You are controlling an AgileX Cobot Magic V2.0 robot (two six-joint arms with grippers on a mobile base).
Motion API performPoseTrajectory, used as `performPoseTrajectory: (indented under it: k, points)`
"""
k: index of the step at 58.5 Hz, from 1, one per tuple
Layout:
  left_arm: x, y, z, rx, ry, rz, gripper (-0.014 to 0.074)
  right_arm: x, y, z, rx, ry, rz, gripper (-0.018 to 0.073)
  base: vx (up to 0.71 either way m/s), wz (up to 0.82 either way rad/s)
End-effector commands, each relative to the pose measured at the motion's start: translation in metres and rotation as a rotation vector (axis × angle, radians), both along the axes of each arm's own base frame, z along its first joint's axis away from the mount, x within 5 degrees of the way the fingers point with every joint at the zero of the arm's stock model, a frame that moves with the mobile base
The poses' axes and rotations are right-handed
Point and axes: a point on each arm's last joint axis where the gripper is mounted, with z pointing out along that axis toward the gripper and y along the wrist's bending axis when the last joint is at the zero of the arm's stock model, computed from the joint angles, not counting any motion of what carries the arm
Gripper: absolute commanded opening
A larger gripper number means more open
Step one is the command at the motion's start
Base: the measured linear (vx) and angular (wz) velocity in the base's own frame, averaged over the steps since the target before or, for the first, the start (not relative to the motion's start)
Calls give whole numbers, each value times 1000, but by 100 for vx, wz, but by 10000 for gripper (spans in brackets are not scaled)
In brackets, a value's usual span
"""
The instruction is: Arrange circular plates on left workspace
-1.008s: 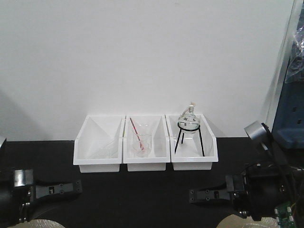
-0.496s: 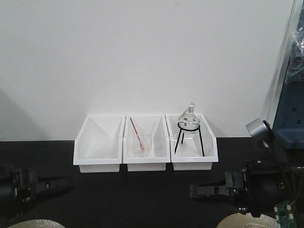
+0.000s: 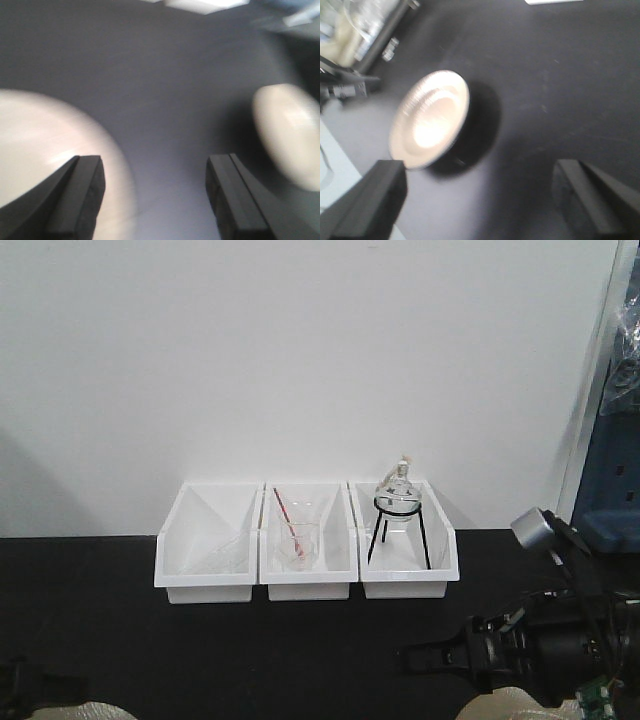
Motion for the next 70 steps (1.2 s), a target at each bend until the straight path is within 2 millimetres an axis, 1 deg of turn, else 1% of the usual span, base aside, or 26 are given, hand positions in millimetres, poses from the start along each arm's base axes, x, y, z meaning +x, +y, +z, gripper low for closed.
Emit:
performPoseTrajectory:
  k: [1, 5, 11, 19, 25, 35, 43, 50, 61, 70]
  points:
    - [0, 26, 8, 97, 3, 113, 569, -1, 0, 16, 11, -63, -4, 685, 0, 0]
    - [-2, 49, 2, 155, 45, 221, 569, -1, -1, 16, 0, -61, -3, 674, 0, 0]
    - [-6, 73, -4, 189, 97, 302, 569, -1, -1, 16, 1, -60, -2, 650, 0, 0]
    - [-5, 95, -19, 176, 167, 344, 569, -1, -1, 16, 0, -61, -1, 617, 0, 0]
    - [1, 104, -31, 153, 207, 371, 569, -1, -1, 15, -1, -60, 1, 596, 0, 0]
    - [13, 108, -51, 137, 242, 331, 569, -2, -1, 15, -8, -60, 5, 587, 0, 0]
    - [23, 110, -71, 95, 277, 285, 569, -2, -1, 14, -14, -58, 12, 587, 0, 0]
    - [28, 113, -85, 87, 309, 275, 569, -3, -1, 14, -13, -54, 19, 587, 0, 0]
    - [31, 110, -100, 62, 343, 189, 569, -3, -1, 15, -9, -56, 14, 587, 0, 0]
    - [36, 101, -108, -64, 328, 89, 549, -1, -1, 15, -4, -63, 2, 587, 0, 0]
